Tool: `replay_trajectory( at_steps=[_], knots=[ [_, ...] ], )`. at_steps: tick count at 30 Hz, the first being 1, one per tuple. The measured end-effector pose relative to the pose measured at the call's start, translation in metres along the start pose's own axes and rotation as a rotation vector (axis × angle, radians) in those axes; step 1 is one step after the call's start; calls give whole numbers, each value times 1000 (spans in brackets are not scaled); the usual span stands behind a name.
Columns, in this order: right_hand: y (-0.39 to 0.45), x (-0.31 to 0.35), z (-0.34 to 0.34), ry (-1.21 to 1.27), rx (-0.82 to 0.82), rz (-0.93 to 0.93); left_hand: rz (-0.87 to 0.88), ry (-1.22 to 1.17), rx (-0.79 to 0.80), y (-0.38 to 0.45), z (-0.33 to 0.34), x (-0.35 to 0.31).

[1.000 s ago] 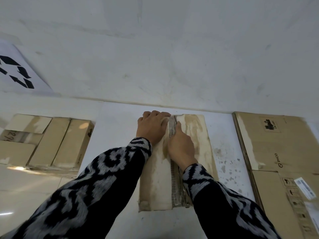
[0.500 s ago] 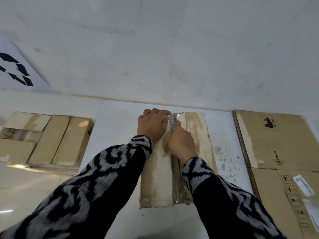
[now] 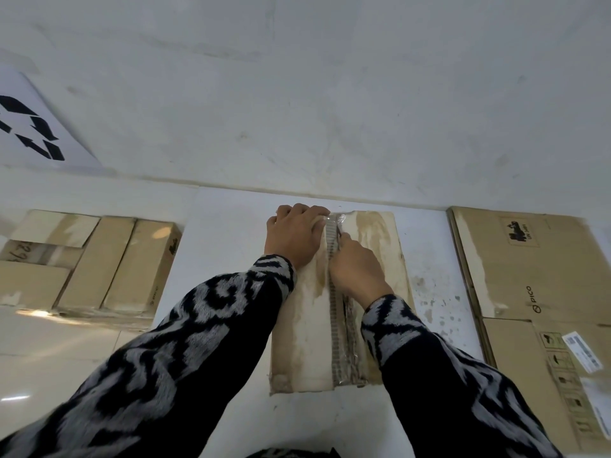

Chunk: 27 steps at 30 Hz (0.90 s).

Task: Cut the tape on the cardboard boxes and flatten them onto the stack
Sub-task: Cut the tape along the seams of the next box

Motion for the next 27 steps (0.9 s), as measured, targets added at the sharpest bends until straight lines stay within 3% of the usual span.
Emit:
replay_trajectory(
  at_steps=[27],
  knots=[
    [-19,-16,-3,-5,113,-54,12,12,-6,-2,0,0]
  ],
)
Point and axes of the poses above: each hand's wrist, its own y-axis towards the middle knuckle, its own z-axis out of the palm, x = y × z, the point moved 1 cm from there along y, towards the middle knuckle, and after that the axes turned 12 degrees about -y, right-handed, at the moved point
